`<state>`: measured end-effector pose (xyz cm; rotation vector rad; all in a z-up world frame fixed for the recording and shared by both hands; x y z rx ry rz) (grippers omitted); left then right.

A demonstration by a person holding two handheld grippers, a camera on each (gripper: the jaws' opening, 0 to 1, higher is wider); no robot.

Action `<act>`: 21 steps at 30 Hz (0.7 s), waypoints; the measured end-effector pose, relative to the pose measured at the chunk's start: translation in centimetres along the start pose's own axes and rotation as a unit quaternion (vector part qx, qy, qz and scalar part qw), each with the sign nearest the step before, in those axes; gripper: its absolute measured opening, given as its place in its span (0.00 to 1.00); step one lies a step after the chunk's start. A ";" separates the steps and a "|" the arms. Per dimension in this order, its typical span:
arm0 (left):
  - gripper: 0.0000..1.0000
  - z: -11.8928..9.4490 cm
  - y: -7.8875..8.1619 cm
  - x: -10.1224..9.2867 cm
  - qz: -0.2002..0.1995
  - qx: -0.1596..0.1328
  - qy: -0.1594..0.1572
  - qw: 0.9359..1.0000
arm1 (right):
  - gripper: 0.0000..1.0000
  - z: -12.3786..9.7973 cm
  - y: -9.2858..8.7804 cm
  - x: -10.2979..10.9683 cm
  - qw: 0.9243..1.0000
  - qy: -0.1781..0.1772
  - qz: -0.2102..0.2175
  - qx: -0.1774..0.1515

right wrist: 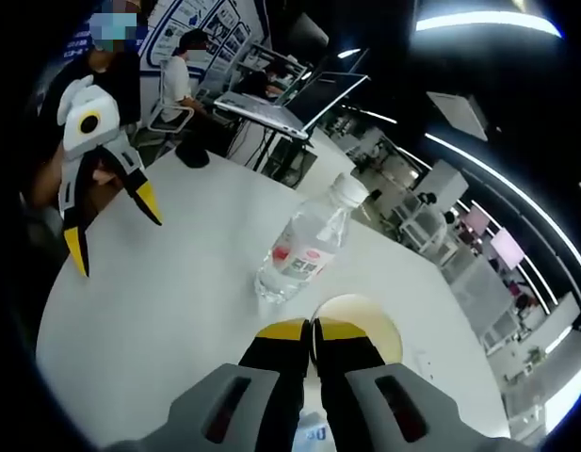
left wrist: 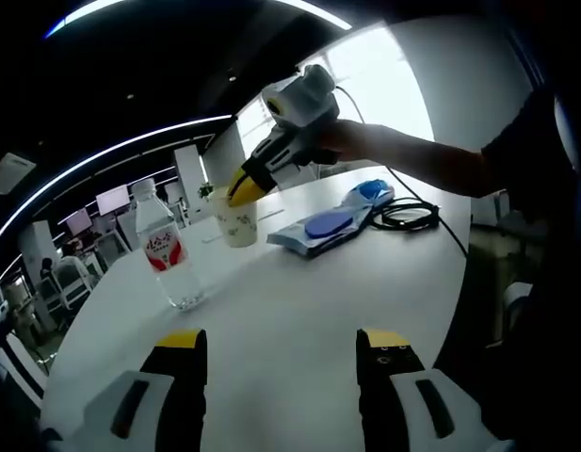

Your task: Arrange the tabletop items into an orderly group along one side of the table until the central work area is clear of visible clutter.

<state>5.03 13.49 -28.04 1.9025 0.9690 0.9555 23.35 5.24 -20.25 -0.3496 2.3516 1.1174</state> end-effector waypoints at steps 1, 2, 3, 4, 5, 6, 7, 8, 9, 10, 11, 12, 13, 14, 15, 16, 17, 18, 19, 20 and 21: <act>0.63 -0.1 -0.1 0.0 -0.001 0.000 0.000 1.000 | 0.01 0.1 0.1 0.1 1.000 0.001 -0.001 0.000; 0.63 -0.1 -0.1 0.0 -0.002 0.001 0.000 1.000 | 0.01 0.2 0.1 0.2 1.000 0.002 -0.002 -0.001; 0.63 -0.1 -0.2 -0.1 -0.002 0.001 0.000 1.000 | 0.01 0.2 0.2 0.3 1.000 0.005 -0.001 -0.003; 0.63 -0.2 -0.2 -0.1 -0.001 0.002 0.001 1.000 | 0.01 0.5 0.1 0.3 1.000 0.011 0.002 -0.004; 0.63 -0.3 -0.2 -0.2 -0.002 0.001 0.001 1.000 | 0.01 0.6 0.2 0.4 1.000 0.014 0.003 -0.005; 0.63 -0.4 -0.2 -0.2 -0.003 0.000 0.002 1.000 | 0.01 0.9 0.1 0.4 1.000 0.013 0.001 -0.005; 0.63 -0.3 -0.2 -0.1 -0.004 -0.001 0.002 1.000 | 0.01 1.1 0.0 0.4 1.000 0.012 0.000 -0.002; 0.63 -0.3 -0.2 -0.1 -0.004 -0.002 0.002 1.000 | 0.01 1.1 0.0 0.4 1.000 0.013 -0.002 0.000; 0.63 -0.4 -0.2 -0.1 -0.003 -0.002 0.003 1.000 | 0.01 1.1 0.0 0.5 1.000 0.015 0.000 0.000; 0.63 -0.5 -0.2 -0.1 -0.003 -0.003 0.004 1.000 | 0.01 1.2 0.0 0.5 1.000 0.017 0.002 -0.001; 0.63 -0.6 -0.2 -0.1 -0.003 -0.004 0.003 1.000 | 0.01 1.4 0.0 0.6 1.000 0.020 0.003 0.000; 0.63 -0.7 -0.2 -0.1 -0.003 -0.004 0.004 1.000 | 0.01 1.5 -0.1 0.6 1.000 0.020 0.003 0.001; 0.63 -0.8 -0.2 -0.1 -0.003 -0.004 0.006 1.000 | 0.01 1.6 -0.1 0.8 1.000 0.019 0.002 0.003; 0.63 -0.9 -0.2 0.0 -0.003 -0.004 0.006 1.000 | 0.01 1.8 -0.1 0.9 1.000 0.019 0.002 0.004; 0.63 -0.9 -0.2 0.0 -0.003 -0.004 0.007 1.000 | 0.01 1.9 -0.1 0.9 1.000 0.020 0.004 0.005; 0.63 -1.0 -0.3 0.0 -0.004 -0.004 0.007 1.000 | 0.01 1.9 -0.1 0.9 1.000 0.022 0.005 0.005; 0.63 -1.0 -0.3 0.0 -0.004 -0.004 0.008 1.000 | 0.01 2.1 -0.1 1.0 1.000 0.025 0.007 0.005; 0.63 -1.1 -0.4 0.0 -0.004 -0.003 0.008 1.000 | 0.01 2.2 -0.1 1.0 1.000 0.025 0.009 0.005; 0.63 -1.2 -0.4 0.0 -0.005 -0.002 0.009 1.000 | 0.01 2.2 -0.2 1.0 1.000 0.025 0.010 0.006; 0.63 -1.2 -0.5 0.0 -0.005 -0.002 0.010 1.000 | 0.01 2.3 -0.2 1.1 1.000 0.027 0.011 0.008; 0.63 -1.2 -0.6 0.1 -0.005 -0.001 0.010 1.000 | 0.01 2.4 -0.3 1.2 0.999 0.029 0.014 0.010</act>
Point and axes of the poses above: the point that each gripper's makers call its tool centre point, and the gripper's own axes: z roughly forward along the fingers, x roughly to its left, y roughly out of its top, the point moved 5 cm from there along -z, roughly backward along the fingers, and after that the axes turned 6 degrees about x, right-handed, at the moved point
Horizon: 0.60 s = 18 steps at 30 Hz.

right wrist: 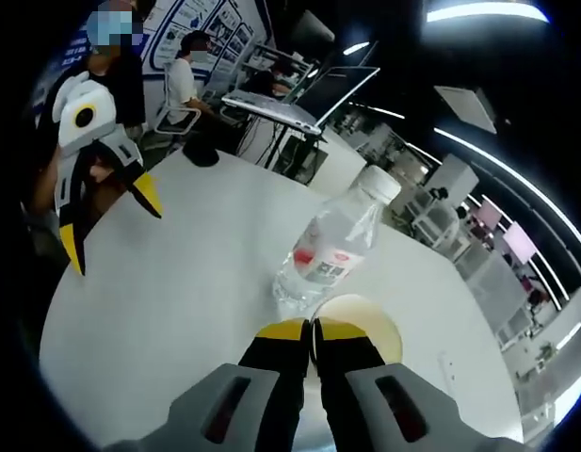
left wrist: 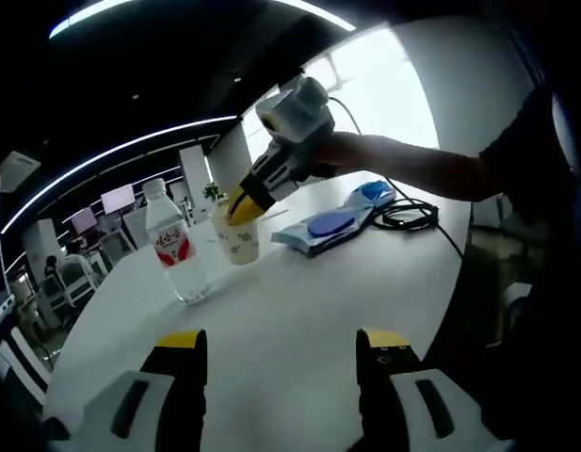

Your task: Arrange the tabletop items into an orderly group along one side of the table until the central work area is clear of visible clutter.

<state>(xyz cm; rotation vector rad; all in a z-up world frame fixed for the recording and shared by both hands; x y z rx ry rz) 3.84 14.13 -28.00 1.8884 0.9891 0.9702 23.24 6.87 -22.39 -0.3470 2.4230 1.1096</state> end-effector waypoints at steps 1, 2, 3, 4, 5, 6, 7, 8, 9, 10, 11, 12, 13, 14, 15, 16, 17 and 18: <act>0.63 0.0 0.0 0.0 0.000 0.001 0.001 1.000 | 0.01 0.0 0.0 0.1 1.000 0.001 0.000 0.001; 0.63 -0.1 0.0 0.0 0.000 0.001 0.001 1.000 | 0.01 0.1 -0.2 0.1 1.000 0.002 0.001 0.001; 0.63 -0.1 -0.1 0.0 -0.001 0.001 0.001 1.000 | 0.01 0.2 -0.2 0.2 1.000 0.004 0.002 0.002; 0.63 -0.1 -0.1 -0.1 -0.001 0.001 0.001 1.000 | 0.01 0.2 -0.2 0.4 1.000 0.005 0.002 0.002; 0.63 0.0 -0.2 -0.1 0.000 0.001 0.001 1.000 | 0.01 0.2 -0.2 0.5 1.000 0.004 0.001 0.002; 0.63 0.0 -0.2 -0.2 0.001 0.001 0.000 1.000 | 0.01 0.3 -0.2 0.6 1.000 0.004 0.000 0.004; 0.63 0.0 -0.2 -0.2 0.001 0.001 0.000 1.000 | 0.01 0.3 -0.2 0.6 1.000 0.005 -0.001 0.004; 0.63 -0.1 -0.2 -0.2 0.001 -0.001 -0.001 1.000 | 0.01 0.3 -0.1 0.7 1.000 0.005 -0.001 0.003; 0.63 -0.1 -0.2 -0.2 0.000 -0.001 -0.002 1.000 | 0.01 0.4 0.0 0.7 1.000 0.006 0.000 0.003; 0.63 -0.1 -0.2 -0.2 0.000 -0.001 -0.001 1.000 | 0.01 0.4 0.0 0.8 1.000 0.007 0.002 0.002; 0.63 -0.1 -0.3 -0.1 0.000 0.001 0.000 1.000 | 0.01 0.3 0.1 1.0 1.000 0.007 0.003 0.002; 0.63 -0.1 -0.3 -0.1 0.000 0.002 0.000 1.000 | 0.01 0.3 0.1 1.1 1.000 0.008 0.004 0.003; 0.63 -0.2 -0.4 -0.1 0.000 0.002 0.000 1.000 | 0.01 0.3 0.2 1.2 1.000 0.008 0.003 0.003; 0.63 -0.2 -0.4 -0.1 -0.001 0.002 0.000 1.000 | 0.01 0.3 0.2 1.1 1.000 0.009 0.003 0.003; 0.63 -0.2 -0.4 -0.1 -0.001 0.002 0.000 1.000 | 0.01 0.3 0.3 1.2 1.000 0.011 0.004 0.002; 0.63 -0.2 -0.4 -0.1 -0.001 0.003 0.000 1.000 | 0.01 0.3 0.2 1.3 1.000 0.012 0.005 0.004; 0.63 -0.2 -0.4 -0.2 -0.001 0.003 -0.001 1.000 | 0.01 0.4 0.2 1.3 1.000 0.012 0.005 0.005; 0.63 -0.2 -0.4 -0.2 0.000 0.003 -0.002 1.000 | 0.01 0.4 0.2 1.4 1.000 0.013 0.006 0.007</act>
Point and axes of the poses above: the point that each gripper's makers call its tool centre point, and the gripper's own axes: z roughly forward along the fingers, x roughly to its left, y roughly out of its top, the point moved 5 cm from there along -z, roughly backward along the fingers, and after that the axes turned 6 degrees about x, right-handed, at the moved point
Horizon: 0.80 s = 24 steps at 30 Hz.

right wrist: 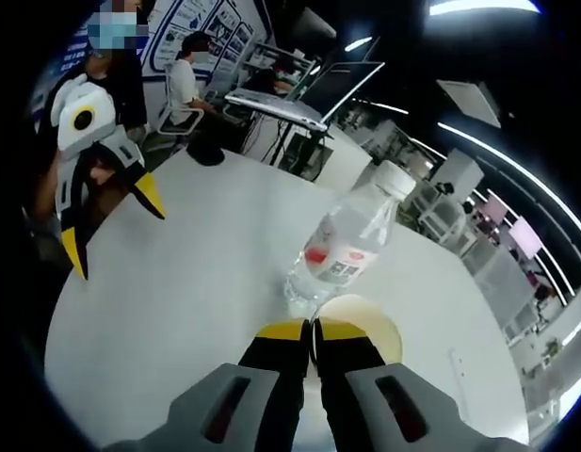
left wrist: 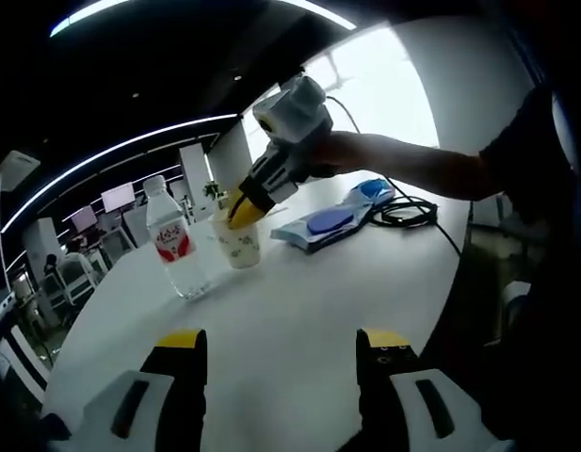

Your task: Arrange the tabletop items into an orderly group along one side of the table until the central work area is clear of visible clutter.

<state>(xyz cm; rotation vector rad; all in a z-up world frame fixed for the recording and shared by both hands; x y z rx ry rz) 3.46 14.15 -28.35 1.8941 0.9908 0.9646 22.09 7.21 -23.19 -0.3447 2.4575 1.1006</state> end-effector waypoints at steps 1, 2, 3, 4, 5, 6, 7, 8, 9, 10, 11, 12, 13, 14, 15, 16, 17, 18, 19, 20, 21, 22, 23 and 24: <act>0.63 0.0 0.0 0.0 0.000 0.000 0.000 1.000 | 0.01 0.0 0.0 0.0 1.000 0.002 0.004 0.001; 0.63 0.0 0.0 0.0 -0.001 0.000 0.000 1.000 | 0.01 0.0 0.0 0.1 1.000 0.003 0.004 0.001; 0.63 0.0 0.0 0.0 -0.001 0.000 0.000 1.000 | 0.01 0.1 0.0 0.1 1.000 0.002 0.003 0.000; 0.63 0.0 -0.1 0.0 -0.001 0.001 0.000 1.000 | 0.01 0.1 0.0 0.1 1.000 0.002 0.003 -0.002; 0.63 0.0 -0.1 0.0 0.000 0.002 0.001 1.000 | 0.01 0.1 0.0 0.2 1.000 0.002 0.003 -0.001; 0.63 0.0 -0.1 0.0 0.000 0.001 0.000 1.000 | 0.01 0.3 -0.1 0.2 1.000 0.002 0.002 0.001; 0.63 0.0 -0.1 0.0 0.000 0.000 0.000 1.000 | 0.01 0.3 -0.1 0.2 1.000 0.003 0.002 0.003; 0.63 0.0 -0.1 -0.1 -0.001 0.000 -0.001 1.000 | 0.01 0.3 -0.1 0.1 1.000 0.002 0.002 0.004; 0.63 -0.1 -0.1 -0.1 0.000 0.000 -0.001 1.000 | 0.01 0.3 -0.1 0.1 1.000 0.002 0.002 0.003; 0.63 -0.1 -0.1 -0.1 0.000 0.001 -0.001 1.000 | 0.01 0.3 -0.1 0.1 1.000 0.001 0.002 0.004; 0.63 -0.1 -0.1 -0.1 0.001 0.002 0.000 1.000 | 0.01 0.3 -0.1 0.1 1.000 0.001 0.001 0.004; 0.63 -0.1 -0.1 -0.1 0.001 0.002 0.001 1.000 | 0.01 0.3 -0.1 0.1 1.000 0.002 0.000 0.005; 0.63 -0.2 -0.1 -0.1 0.000 0.002 0.000 1.000 | 0.01 0.2 0.0 0.3 1.000 0.003 0.000 0.006; 0.63 -0.2 -0.2 -0.1 -0.001 0.001 0.001 1.000 | 0.01 0.2 0.0 0.4 1.000 0.004 -0.001 0.006; 0.63 -0.2 -0.2 -0.1 -0.001 0.001 0.001 1.000 | 0.01 0.3 0.0 0.4 1.000 0.004 -0.001 0.006; 0.63 -0.2 -0.2 -0.1 -0.001 0.002 0.002 1.000 | 0.01 0.3 0.0 0.4 1.000 0.003 -0.001 0.005; 0.63 -0.2 -0.2 -0.1 0.000 0.002 0.002 1.000 | 0.01 0.3 0.0 0.3 1.000 0.002 -0.001 0.006; 0.63 -0.2 -0.2 -0.2 0.000 0.002 0.000 1.000 | 0.01 0.3 0.0 0.3 1.000 0.001 -0.002 0.006; 0.63 -0.2 -0.2 -0.3 0.000 0.002 0.000 1.000 | 0.03 0.3 -0.1 0.3 1.000 0.001 -0.002 0.006; 0.63 -0.2 -0.2 -0.3 0.000 0.002 -0.001 1.000 | 0.05 0.3 -0.2 0.4 1.000 0.000 -0.003 0.009; 0.63 -0.2 -0.2 -0.3 0.001 0.003 -0.001 1.000 | 0.06 0.3 -0.2 0.4 1.000 -0.001 -0.006 0.011; 0.63 -0.3 -0.3 -0.3 0.000 0.003 -0.001 1.000 | 0.08 0.2 -0.2 0.5 1.000 -0.001 -0.007 0.012; 0.63 -0.3 -0.3 -0.3 -0.001 0.004 -0.001 1.000 | 0.09 0.2 -0.1 0.5 1.000 -0.001 -0.006 0.011; 0.63 -0.2 -0.3 -0.3 -0.001 0.004 0.000 1.000 | 0.10 0.1 -0.1 0.5 1.000 -0.002 -0.003 0.009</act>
Point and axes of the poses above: the point that each gripper's makers call its tool centre point, and the gripper's own axes: z roughly forward along the fingers, x roughly to its left, y roughly out of its top, the point moved 5 cm from there along -z, roughly backward along the fingers, and after that the axes turned 6 degrees about x, right-handed, at the moved point
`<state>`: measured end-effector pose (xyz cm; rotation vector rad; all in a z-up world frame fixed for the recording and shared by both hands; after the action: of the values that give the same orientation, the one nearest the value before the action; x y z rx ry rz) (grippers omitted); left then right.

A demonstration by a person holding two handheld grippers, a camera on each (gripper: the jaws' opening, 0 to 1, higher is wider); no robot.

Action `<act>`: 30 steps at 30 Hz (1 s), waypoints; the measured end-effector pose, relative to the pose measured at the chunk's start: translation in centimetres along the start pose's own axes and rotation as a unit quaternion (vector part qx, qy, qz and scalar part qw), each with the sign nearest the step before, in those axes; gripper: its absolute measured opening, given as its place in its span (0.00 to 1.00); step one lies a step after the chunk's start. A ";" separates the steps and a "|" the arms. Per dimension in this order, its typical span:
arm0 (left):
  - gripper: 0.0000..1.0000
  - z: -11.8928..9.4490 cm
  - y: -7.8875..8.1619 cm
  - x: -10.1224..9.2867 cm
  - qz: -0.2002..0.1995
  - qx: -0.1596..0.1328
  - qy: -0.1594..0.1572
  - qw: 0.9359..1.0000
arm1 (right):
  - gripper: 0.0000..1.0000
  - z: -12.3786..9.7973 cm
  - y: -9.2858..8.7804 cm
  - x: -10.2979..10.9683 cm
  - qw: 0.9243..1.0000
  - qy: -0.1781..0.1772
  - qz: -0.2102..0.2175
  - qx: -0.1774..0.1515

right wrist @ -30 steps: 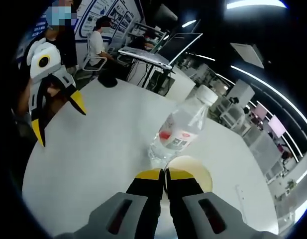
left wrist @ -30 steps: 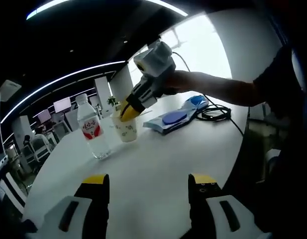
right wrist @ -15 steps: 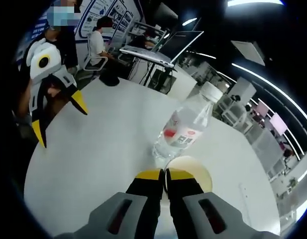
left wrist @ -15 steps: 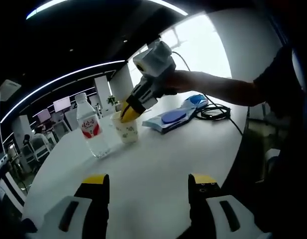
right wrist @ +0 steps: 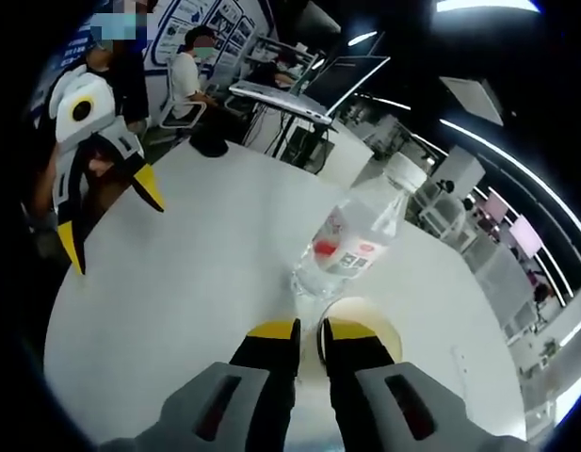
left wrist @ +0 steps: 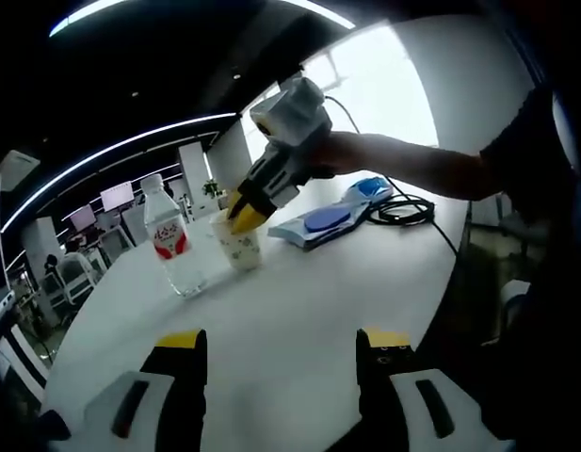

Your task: Arrange the tabletop items into an orderly group along one side of the table until the central work area is clear of visible clutter.

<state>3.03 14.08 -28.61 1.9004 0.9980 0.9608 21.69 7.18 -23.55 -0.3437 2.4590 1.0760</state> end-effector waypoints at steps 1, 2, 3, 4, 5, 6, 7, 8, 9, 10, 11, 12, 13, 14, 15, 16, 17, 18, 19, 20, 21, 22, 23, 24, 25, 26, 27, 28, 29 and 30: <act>0.63 0.0 0.0 0.0 0.000 0.000 0.000 1.000 | 0.12 0.0 0.0 0.1 1.000 0.000 0.001 -0.001; 0.63 0.0 0.0 0.0 0.000 0.000 0.000 1.000 | 0.13 -0.1 0.1 0.1 1.000 -0.002 0.003 -0.003; 0.63 0.0 0.1 -0.1 0.000 -0.001 -0.001 1.000 | 0.14 -0.4 0.1 0.1 1.000 -0.003 0.005 -0.005; 0.63 0.0 0.2 -0.1 0.001 -0.001 -0.001 1.000 | 0.15 -0.6 0.1 0.1 1.000 -0.003 0.006 -0.007; 0.63 0.0 0.3 -0.2 0.002 -0.002 -0.001 1.000 | 0.16 -0.6 0.3 0.1 1.000 -0.002 0.005 -0.009; 0.63 -0.1 0.3 -0.2 0.002 -0.003 -0.001 1.000 | 0.18 -0.7 0.3 0.1 1.000 -0.005 0.006 -0.010; 0.63 -0.1 0.4 -0.2 0.003 -0.003 -0.001 1.000 | 0.19 -0.8 0.4 0.1 1.000 -0.011 0.003 -0.011; 0.63 -0.1 0.4 -0.2 0.002 -0.004 0.000 1.000 | 0.21 -1.0 0.4 0.2 1.000 -0.014 0.001 -0.009; 0.63 -0.2 0.5 -0.2 0.002 -0.004 0.000 1.000 | 0.23 -1.1 0.4 0.2 1.000 -0.016 0.001 -0.011; 0.63 -0.2 0.6 -0.2 0.003 -0.004 0.001 1.000 | 0.26 -1.2 0.5 0.1 1.000 -0.018 0.003 -0.013; 0.64 -0.3 0.6 -0.2 0.002 -0.004 0.002 1.000 | 0.28 -1.3 0.5 0.1 1.000 -0.018 0.008 -0.018; 0.64 -0.3 0.7 -0.2 0.002 -0.005 0.002 1.000 | 0.30 -1.5 0.7 0.2 0.999 -0.017 0.015 -0.024; 0.64 -0.3 0.8 -0.3 0.003 -0.005 0.001 1.000 | 0.33 -1.6 0.8 0.2 0.999 -0.017 0.018 -0.028; 0.65 -0.3 0.8 -0.3 0.002 -0.005 0.001 1.000 | 0.35 -1.7 0.8 0.3 0.999 -0.017 0.019 -0.030; 0.65 -0.3 0.9 -0.3 0.002 -0.005 0.001 1.000 | 0.37 -1.7 1.0 0.1 0.999 -0.018 0.020 -0.029; 0.65 -0.3 0.9 -0.3 0.002 -0.006 0.002 1.000 | 0.40 -1.7 1.0 0.1 0.999 -0.019 0.021 -0.030; 0.66 -0.4 0.9 -0.4 0.003 -0.006 0.002 1.000 | 0.42 -1.8 1.0 0.1 0.999 -0.021 0.022 -0.031; 0.66 -0.4 1.0 -0.4 0.003 -0.006 0.002 1.000 | 0.43 -1.9 1.1 0.2 0.999 -0.021 0.022 -0.034; 0.66 -0.4 1.0 -0.5 0.004 -0.005 0.001 1.000 | 0.45 -2.0 1.2 0.4 0.999 -0.019 0.022 -0.038; 0.66 -0.4 1.0 -0.5 0.004 -0.004 0.000 1.000 | 0.45 -2.1 1.2 0.5 0.999 -0.015 0.025 -0.040; 0.67 -0.4 0.9 -0.6 0.004 -0.002 -0.001 1.000 | 0.46 -2.1 1.3 0.6 0.999 -0.013 0.027 -0.042; 0.67 -0.4 0.9 -0.6 0.004 -0.002 0.000 1.000 | 0.46 -2.3 1.3 0.8 0.999 -0.014 0.027 -0.044; 0.68 -0.5 1.0 -0.6 0.004 -0.001 0.000 1.000 | 0.47 -2.5 1.4 0.9 0.998 -0.015 0.028 -0.047; 0.68 -0.5 1.0 -0.6 0.003 -0.001 0.000 1.000 | 0.47 -2.6 1.5 1.0 0.998 -0.017 0.028 -0.047; 0.68 -0.5 1.0 -0.7 0.002 -0.001 0.000 1.000 | 0.48 -2.8 1.5 1.1 0.998 -0.020 0.028 -0.048; 0.69 -0.5 1.1 -0.7 0.000 0.000 0.000 1.000 | 0.47 -3.1 1.6 1.0 0.997 -0.032 0.032 -0.055; 0.69 -0.5 1.0 -0.6 -0.003 0.002 0.002 1.000 | 0.47 -3.5 2.0 0.7 0.996 -0.047 0.036 -0.073; 0.70 -0.6 1.0 -0.6 -0.005 0.003 0.003 1.000 | 0.47 -3.7 2.0 0.9 0.996 -0.043 0.039 -0.072; 0.70 -0.6 0.9 -0.5 -0.011 0.007 0.006 1.000 | 0.49 -4.0 2.1 1.0 0.995 -0.041 0.046 -0.075; 0.70 -0.7 0.9 -0.3 -0.015 0.010 0.009 1.000 | 0.50 -4.3 2.2 1.1 0.995 -0.043 0.051 -0.081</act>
<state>2.57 13.65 -27.67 1.8903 1.0474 0.9546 18.66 5.38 -20.08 -0.2178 2.3417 1.3088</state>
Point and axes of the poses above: the point that each gripper's makers call its tool centre point, and the gripper's own axes: z roughly forward along the fingers, x roughly to its left, y roughly out of its top, the point moved 5 cm from there along -z, roughly backward along the fingers, and after that the axes turned 6 degrees about x, right-handed, at the moved point
